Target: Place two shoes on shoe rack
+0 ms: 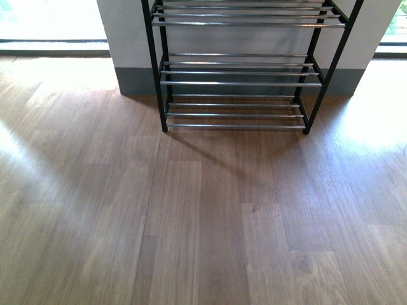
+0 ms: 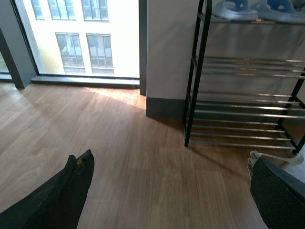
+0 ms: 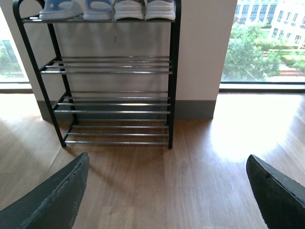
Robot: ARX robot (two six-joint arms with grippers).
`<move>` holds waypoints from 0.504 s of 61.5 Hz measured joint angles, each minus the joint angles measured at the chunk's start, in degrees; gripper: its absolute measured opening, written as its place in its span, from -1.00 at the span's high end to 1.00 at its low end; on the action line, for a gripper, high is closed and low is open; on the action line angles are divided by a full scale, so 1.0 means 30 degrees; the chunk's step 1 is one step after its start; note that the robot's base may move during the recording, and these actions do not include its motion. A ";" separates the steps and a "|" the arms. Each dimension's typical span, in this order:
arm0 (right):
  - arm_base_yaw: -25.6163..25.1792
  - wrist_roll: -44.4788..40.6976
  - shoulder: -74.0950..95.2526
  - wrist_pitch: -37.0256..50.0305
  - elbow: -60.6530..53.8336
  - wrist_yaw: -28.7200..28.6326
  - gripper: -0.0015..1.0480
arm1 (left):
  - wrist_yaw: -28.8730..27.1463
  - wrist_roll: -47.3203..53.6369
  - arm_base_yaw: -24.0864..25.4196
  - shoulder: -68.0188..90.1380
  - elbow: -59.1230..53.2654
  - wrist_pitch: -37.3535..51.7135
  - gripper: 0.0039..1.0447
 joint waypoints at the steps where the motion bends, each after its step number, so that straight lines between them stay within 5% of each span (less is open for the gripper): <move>1: 0.0000 0.0000 0.0000 0.0000 0.0000 -0.0007 -0.82 | 0.0000 0.0000 0.0000 0.0000 0.0007 0.0000 -0.83; 31: 0.0000 0.0000 0.0000 0.0000 0.0000 -0.0007 -0.82 | -0.0007 0.0000 0.0000 0.0000 0.0007 0.0007 -0.83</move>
